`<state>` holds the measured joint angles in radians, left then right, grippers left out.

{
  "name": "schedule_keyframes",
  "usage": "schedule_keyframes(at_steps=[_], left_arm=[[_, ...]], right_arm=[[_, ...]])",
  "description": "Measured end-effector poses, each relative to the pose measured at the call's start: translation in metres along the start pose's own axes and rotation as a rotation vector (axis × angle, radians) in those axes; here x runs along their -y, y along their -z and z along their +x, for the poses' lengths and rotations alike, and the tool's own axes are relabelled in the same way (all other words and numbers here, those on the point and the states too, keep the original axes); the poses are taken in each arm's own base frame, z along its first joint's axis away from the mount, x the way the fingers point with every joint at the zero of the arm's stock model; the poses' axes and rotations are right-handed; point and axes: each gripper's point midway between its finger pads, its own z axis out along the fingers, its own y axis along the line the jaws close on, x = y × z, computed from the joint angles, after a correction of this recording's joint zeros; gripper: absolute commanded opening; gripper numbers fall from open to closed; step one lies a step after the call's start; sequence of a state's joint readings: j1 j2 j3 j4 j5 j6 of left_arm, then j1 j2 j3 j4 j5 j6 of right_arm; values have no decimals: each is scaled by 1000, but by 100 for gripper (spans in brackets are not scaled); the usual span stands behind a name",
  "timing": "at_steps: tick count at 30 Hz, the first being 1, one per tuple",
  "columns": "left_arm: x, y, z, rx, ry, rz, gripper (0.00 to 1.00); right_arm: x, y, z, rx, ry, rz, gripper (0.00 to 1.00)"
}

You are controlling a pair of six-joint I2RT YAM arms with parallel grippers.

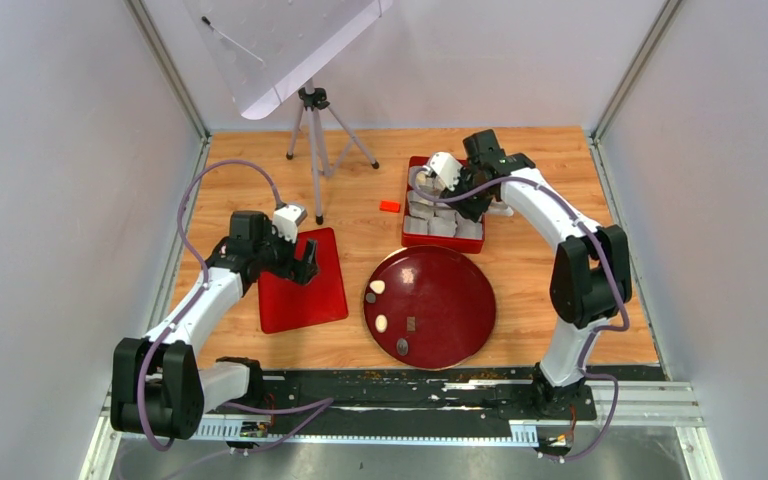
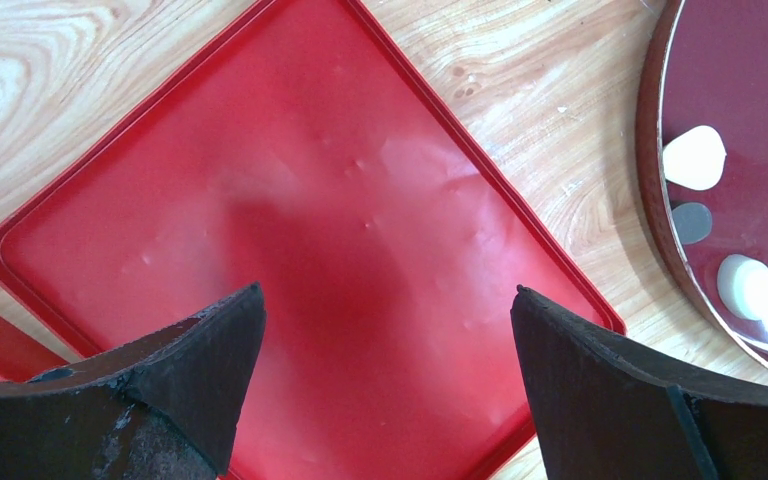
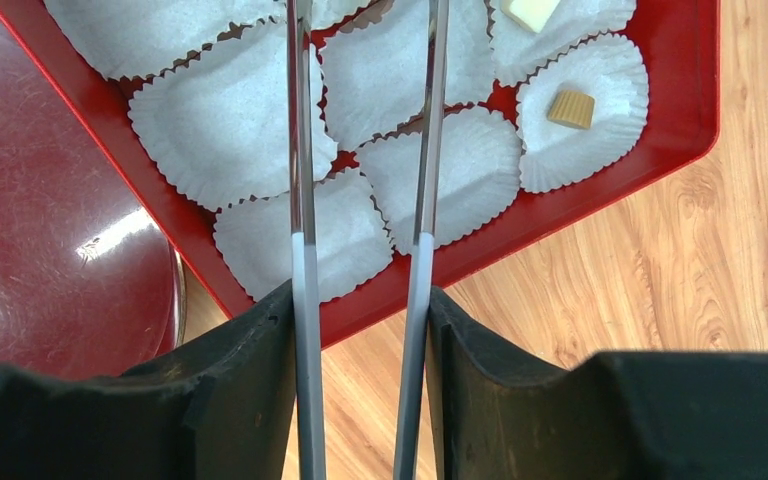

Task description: Pack the chocolate

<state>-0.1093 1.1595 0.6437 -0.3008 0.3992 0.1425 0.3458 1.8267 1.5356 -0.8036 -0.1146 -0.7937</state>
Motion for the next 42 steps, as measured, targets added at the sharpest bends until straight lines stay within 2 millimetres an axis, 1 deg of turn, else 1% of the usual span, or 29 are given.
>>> schedule_keyframes(at_steps=[2, 5, 8, 10, 12, 14, 16, 18, 21, 24, 27, 28, 30, 33, 42], left_arm=[[1, 0, 0, 1, 5, 3, 100], [2, 0, 0, 1, 8, 7, 100], [2, -1, 0, 2, 12, 10, 100], [2, -2, 0, 1, 15, 11, 100], [2, -3, 1, -5, 21, 12, 100], [2, -4, 3, -11, 28, 13, 100], [2, -5, 4, -17, 34, 15, 100], [2, -6, 6, -24, 38, 16, 100], [2, -8, 8, -32, 48, 20, 100], [2, -8, 9, -36, 55, 21, 100], [3, -8, 9, -36, 59, 21, 100], [3, -8, 9, -36, 61, 22, 100], [4, -8, 8, -35, 63, 26, 100], [5, -8, 8, -32, 67, 31, 100], [6, -7, 6, -27, 70, 34, 100]], right_arm=[[1, 2, -1, 4, -4, 4, 41], [-1, 14, -5, 22, -4, 6, 39], [-4, 38, -14, 76, 26, 16, 37], [-12, 55, -17, 110, 57, 21, 34], [-27, 73, -17, 141, 97, 10, 30], [-48, 89, -16, 171, 145, -18, 29], [-70, 101, -13, 202, 197, -62, 29], [-94, 110, -8, 227, 264, -114, 30], [-140, 114, 13, 232, 376, -219, 32], [-179, 112, 39, 193, 467, -335, 34], [-203, 107, 56, 150, 536, -417, 35], [-209, 105, 61, 137, 553, -437, 37], [-216, 104, 68, 118, 574, -461, 42], [-218, 103, 69, 115, 582, -465, 45], [-212, 100, 66, 105, 560, -427, 47]])
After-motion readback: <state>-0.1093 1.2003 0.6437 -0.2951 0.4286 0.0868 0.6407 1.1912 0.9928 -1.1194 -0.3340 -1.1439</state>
